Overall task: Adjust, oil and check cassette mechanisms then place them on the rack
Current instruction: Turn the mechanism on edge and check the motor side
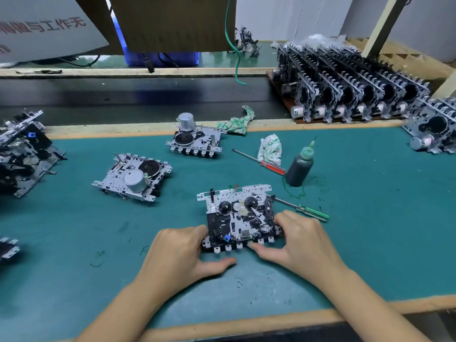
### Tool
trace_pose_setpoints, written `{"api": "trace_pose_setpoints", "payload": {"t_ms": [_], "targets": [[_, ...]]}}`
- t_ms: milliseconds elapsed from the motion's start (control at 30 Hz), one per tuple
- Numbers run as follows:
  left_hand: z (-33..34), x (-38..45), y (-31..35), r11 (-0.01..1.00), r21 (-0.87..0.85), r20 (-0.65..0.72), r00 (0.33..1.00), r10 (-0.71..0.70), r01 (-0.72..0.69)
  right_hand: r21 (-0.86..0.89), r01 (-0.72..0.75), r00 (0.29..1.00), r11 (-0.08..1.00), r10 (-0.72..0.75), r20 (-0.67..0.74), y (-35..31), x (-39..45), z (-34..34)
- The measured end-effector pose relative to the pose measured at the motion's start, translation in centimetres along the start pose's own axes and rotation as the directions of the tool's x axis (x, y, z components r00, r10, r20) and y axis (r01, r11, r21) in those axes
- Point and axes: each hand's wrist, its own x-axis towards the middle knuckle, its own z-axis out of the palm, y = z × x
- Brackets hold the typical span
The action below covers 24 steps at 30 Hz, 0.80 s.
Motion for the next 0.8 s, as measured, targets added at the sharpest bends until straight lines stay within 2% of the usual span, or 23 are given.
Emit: {"api": "trace_pose_setpoints", "payload": {"t_ms": [100, 200, 300, 467, 567, 700, 800], "targets": [[-0.1, 0.0, -0.3, 1.0, 0.027, -0.002, 1.0, 0.001, -0.001, 0.024, -0.012, 1.0, 1.0, 0.012, 0.021, 0.1, 0.1, -0.1], [0.1, 0.0, -0.4, 0.999, 0.034, -0.01, 1.0, 0.009, -0.009, 0.025, 0.082, 0.994, 0.996, -0.083, 0.075, 1.1, 0.1, -0.7], [0.1, 0.0, -0.5, 0.999, 0.038, -0.018, 1.0, 0.022, -0.021, 0.023, 0.116, 0.991, 0.993, -0.118, 0.062, 1.4, 0.1, -0.8], [0.2, 0.1, -0.2, 0.996, 0.044, -0.091, 0.994, -0.068, 0.072, 0.092, 0.123, 0.991, 0.988, -0.128, 0.05, 1.1, -0.2, -0.8], [0.3, 0.1, -0.3, 0.996, 0.038, -0.076, 0.994, -0.075, 0.078, 0.111, 0.126, 0.989, 0.986, -0.134, 0.069, 1.2, -0.1, -0.9], [0.1, 0.2, -0.3, 0.998, 0.028, -0.028, 0.998, -0.048, 0.049, 0.088, 0.098, 0.995, 0.991, -0.1, 0.023, 0.9, -0.1, -0.7], [0.2, 0.3, 0.7, 0.983, 0.079, -0.047, 0.986, -0.161, 0.165, 0.072, 0.082, 0.997, 0.994, -0.083, 0.007, 0.7, 0.0, -0.5]]}}
